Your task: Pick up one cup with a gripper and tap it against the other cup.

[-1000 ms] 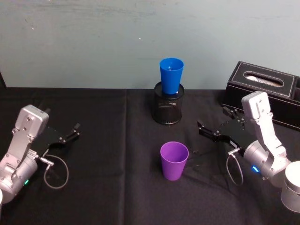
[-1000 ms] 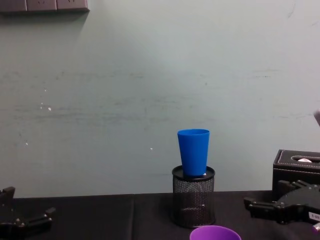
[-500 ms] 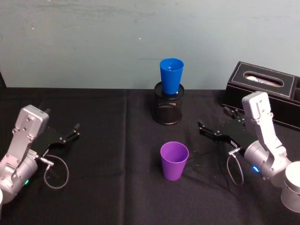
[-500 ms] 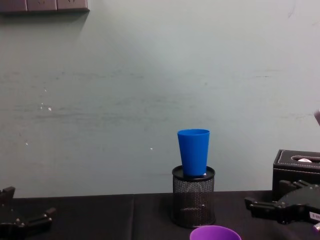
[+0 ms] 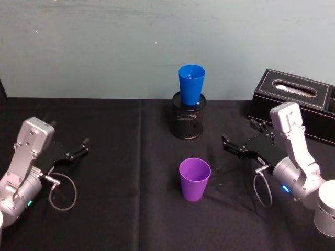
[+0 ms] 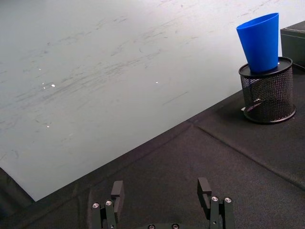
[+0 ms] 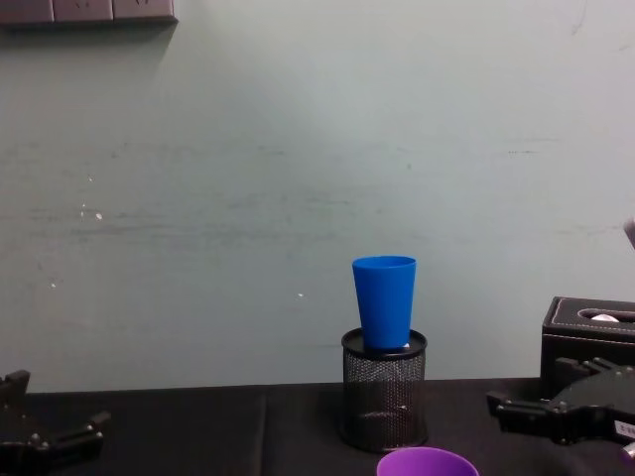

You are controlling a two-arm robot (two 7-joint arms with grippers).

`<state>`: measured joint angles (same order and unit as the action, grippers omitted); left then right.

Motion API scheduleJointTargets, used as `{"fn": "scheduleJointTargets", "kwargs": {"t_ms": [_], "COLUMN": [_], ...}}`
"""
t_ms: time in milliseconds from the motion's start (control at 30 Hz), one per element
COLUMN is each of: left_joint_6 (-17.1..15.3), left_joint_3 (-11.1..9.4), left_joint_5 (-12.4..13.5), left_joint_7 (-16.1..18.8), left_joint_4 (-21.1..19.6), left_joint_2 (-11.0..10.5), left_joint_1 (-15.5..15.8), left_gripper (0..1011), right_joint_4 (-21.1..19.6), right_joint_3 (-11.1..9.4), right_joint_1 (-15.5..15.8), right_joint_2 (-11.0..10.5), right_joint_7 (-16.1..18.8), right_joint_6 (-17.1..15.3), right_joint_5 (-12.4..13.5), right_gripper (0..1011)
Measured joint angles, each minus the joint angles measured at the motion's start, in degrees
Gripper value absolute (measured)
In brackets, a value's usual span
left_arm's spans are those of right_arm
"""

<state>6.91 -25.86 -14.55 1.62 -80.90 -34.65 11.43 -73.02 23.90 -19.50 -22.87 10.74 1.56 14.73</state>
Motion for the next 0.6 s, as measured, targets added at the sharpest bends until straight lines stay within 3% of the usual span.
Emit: {"fn": "scheduleJointTargets", "kwargs": {"t_ms": [600], "left_joint_6": [0.00], "left_joint_3": [0.00], "left_joint_5": [0.00], "left_joint_7": [0.00], "left_joint_4": [0.00], "left_joint_2": [0.00], "left_joint_1": [0.00], "left_gripper": [1011], "right_joint_4": [0.00], "right_joint_3": [0.00], "right_joint_1": [0.00], "right_joint_2": [0.00], "right_joint_7": [-0.04], "right_joint_6": [0.00], "right_joint_5": [0.01], "right_gripper": [1004]}}
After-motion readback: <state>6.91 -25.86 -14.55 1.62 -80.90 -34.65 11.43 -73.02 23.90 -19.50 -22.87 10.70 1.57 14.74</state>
